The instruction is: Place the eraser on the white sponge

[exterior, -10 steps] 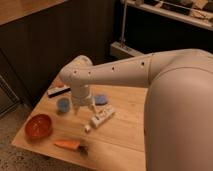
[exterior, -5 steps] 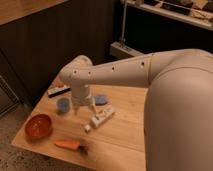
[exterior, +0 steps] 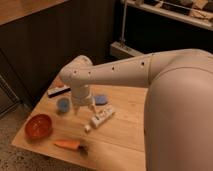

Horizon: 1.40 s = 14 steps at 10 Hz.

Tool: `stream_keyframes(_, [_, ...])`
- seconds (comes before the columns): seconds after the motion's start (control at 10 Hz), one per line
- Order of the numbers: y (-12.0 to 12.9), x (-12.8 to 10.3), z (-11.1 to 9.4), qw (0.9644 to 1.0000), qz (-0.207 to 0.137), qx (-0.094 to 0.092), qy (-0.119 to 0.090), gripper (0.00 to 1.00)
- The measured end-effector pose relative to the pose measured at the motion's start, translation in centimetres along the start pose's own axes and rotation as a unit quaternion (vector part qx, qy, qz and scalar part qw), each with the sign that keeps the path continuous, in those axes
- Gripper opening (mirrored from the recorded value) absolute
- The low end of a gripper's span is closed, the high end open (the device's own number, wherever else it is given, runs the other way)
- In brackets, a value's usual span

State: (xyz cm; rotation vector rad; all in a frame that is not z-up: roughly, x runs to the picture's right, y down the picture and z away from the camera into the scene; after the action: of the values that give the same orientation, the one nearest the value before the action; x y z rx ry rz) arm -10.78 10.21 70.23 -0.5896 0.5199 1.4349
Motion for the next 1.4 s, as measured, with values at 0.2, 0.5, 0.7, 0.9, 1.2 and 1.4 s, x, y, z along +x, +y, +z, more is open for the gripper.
stream_keyframes(0.2, [0.0, 0.0, 0.0, 1.0000, 0.000, 0.000, 0.000, 0.65])
stream_keyframes(0.5, [0.0, 0.0, 0.0, 1.0000, 0.000, 0.000, 0.000, 0.65])
stream_keyframes(0.7, [0.0, 0.0, 0.0, 1.0000, 0.000, 0.000, 0.000, 0.65])
stream_keyframes(0.9, [0.0, 0.0, 0.0, 1.0000, 0.000, 0.000, 0.000, 0.65])
stream_keyframes(1.2, [0.3, -1.2, -1.2, 0.9996, -0.019, -0.008, -0.017, 0.65])
stream_keyframes(1.4, [-0.1, -4.9, -3.4, 0.9971, -0.057, -0.006, -0.051, 0.65])
